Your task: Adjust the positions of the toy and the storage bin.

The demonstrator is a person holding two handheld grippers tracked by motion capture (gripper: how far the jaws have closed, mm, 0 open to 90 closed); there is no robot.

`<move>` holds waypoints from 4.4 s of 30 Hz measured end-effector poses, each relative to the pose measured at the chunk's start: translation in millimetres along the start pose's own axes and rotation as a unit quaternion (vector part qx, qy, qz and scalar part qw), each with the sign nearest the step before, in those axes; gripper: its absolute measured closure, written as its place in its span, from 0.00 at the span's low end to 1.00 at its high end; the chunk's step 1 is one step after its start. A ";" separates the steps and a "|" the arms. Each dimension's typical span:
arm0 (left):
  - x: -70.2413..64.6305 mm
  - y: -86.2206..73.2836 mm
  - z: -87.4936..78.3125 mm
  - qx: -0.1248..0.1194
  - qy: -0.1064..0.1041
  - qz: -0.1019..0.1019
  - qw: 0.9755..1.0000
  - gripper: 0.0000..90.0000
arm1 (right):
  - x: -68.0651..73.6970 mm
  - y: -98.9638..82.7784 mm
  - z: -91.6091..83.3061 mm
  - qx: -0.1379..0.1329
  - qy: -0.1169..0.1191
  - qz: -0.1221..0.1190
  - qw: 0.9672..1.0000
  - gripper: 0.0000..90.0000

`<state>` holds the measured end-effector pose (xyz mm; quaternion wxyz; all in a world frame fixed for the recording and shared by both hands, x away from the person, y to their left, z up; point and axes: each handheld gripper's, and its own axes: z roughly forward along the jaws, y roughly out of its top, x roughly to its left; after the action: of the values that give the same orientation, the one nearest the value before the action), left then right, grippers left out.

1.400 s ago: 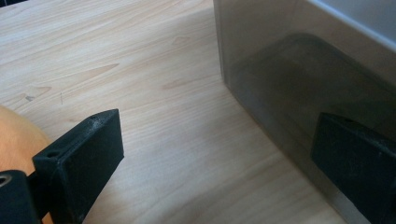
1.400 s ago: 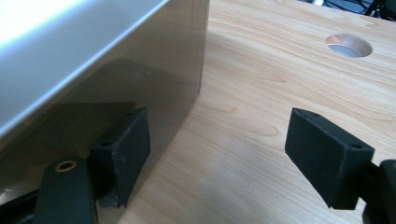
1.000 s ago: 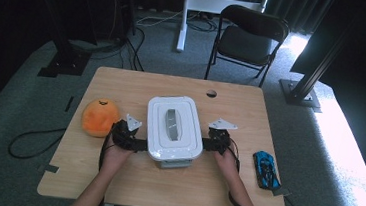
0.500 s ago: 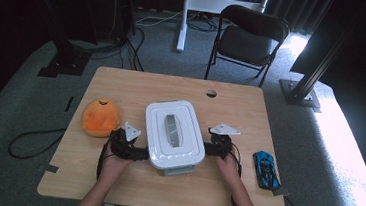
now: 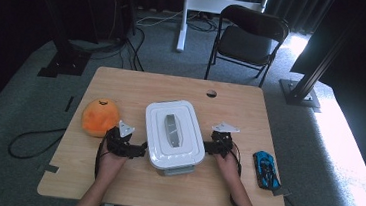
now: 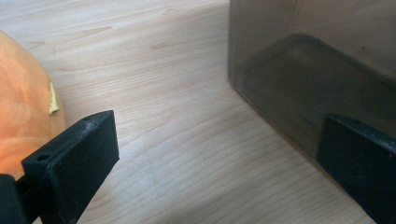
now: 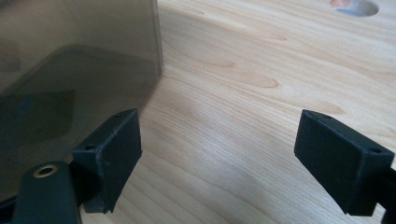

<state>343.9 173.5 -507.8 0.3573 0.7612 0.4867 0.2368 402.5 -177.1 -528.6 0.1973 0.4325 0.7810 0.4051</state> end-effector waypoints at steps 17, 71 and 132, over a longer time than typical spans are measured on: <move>-10.0 2.3 -2.1 -0.024 -0.008 0.034 0.999 0.00 | -0.3 28.3 13.2 -0.007 0.038 0.002 0.999 0.21; 3.6 -32.6 -19.8 -0.008 -0.015 0.020 1.000 0.00 | -13.8 46.4 -27.1 0.033 0.000 -0.006 0.999 0.12; 3.4 -45.3 -18.9 0.023 0.001 0.038 0.999 0.00 | -92.0 -103.1 -138.0 0.132 -0.170 0.108 0.970 0.27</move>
<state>306.0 194.8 -530.9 0.3300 0.7869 0.4632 0.2394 308.9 -348.4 -533.3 0.2231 0.5993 0.7311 0.2377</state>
